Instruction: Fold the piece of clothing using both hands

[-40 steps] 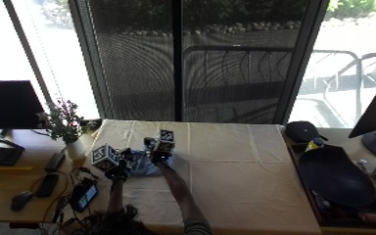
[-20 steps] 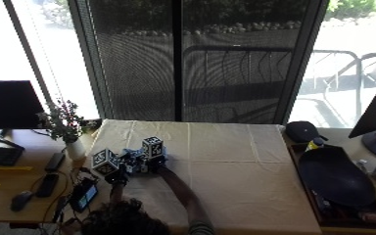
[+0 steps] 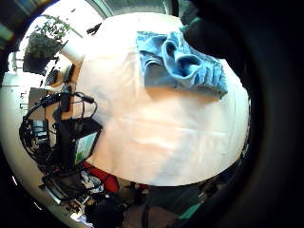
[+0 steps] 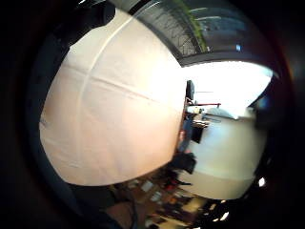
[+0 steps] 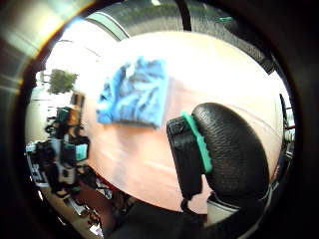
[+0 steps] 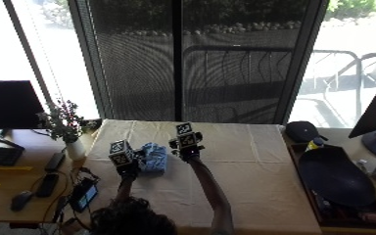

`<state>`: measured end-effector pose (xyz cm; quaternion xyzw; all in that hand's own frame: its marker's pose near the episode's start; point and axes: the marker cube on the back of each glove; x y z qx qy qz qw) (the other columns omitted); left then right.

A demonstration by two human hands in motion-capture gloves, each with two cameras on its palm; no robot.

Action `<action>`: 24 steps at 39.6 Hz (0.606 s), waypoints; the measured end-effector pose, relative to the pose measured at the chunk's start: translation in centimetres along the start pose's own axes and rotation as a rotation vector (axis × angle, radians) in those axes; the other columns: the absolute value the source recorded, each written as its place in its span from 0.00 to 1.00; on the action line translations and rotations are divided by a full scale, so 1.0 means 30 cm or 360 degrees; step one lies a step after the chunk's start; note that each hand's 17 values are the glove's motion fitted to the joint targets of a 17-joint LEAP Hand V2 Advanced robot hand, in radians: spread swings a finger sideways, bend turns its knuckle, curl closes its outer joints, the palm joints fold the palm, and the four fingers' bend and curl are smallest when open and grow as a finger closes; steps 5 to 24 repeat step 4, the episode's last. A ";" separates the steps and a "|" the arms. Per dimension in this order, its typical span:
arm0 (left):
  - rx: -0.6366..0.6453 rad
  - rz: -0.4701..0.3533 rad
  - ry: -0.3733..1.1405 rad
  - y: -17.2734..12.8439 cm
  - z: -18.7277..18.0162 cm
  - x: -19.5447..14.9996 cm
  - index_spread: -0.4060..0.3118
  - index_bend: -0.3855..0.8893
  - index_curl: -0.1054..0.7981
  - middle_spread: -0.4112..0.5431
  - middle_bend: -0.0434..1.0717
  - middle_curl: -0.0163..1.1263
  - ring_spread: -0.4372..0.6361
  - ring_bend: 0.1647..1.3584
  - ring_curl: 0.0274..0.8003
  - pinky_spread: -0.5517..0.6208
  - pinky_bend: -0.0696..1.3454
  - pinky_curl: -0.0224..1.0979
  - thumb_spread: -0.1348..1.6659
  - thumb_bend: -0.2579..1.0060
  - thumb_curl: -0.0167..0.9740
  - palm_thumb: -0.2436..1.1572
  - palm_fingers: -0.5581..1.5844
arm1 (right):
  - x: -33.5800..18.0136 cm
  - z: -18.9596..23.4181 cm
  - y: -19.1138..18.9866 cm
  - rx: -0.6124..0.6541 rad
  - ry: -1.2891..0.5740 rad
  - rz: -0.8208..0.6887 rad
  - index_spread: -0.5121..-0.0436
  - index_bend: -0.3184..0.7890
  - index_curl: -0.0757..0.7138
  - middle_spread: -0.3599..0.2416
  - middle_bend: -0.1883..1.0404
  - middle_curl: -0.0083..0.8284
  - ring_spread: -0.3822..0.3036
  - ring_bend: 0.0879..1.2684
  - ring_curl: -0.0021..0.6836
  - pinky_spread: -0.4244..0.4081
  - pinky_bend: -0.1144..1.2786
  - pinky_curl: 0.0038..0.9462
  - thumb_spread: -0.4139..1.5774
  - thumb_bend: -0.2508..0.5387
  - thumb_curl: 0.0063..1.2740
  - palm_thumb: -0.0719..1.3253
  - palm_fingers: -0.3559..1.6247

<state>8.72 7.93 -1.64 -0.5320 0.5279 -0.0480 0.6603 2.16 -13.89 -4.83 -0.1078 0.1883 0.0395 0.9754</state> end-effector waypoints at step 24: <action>0.0001 0.0044 0.0017 -0.007 0.012 0.017 0.35 0.43 0.53 0.38 0.19 0.33 0.55 0.19 0.37 0.60 0.39 0.35 0.89 0.21 0.26 0.45 0.46 | -0.003 -0.033 -0.007 0.0301 -0.0215 -0.0003 0.30 0.43 0.39 0.43 0.30 0.44 0.60 0.16 0.44 0.61 0.54 0.35 0.88 0.30 0.27 0.35 0.32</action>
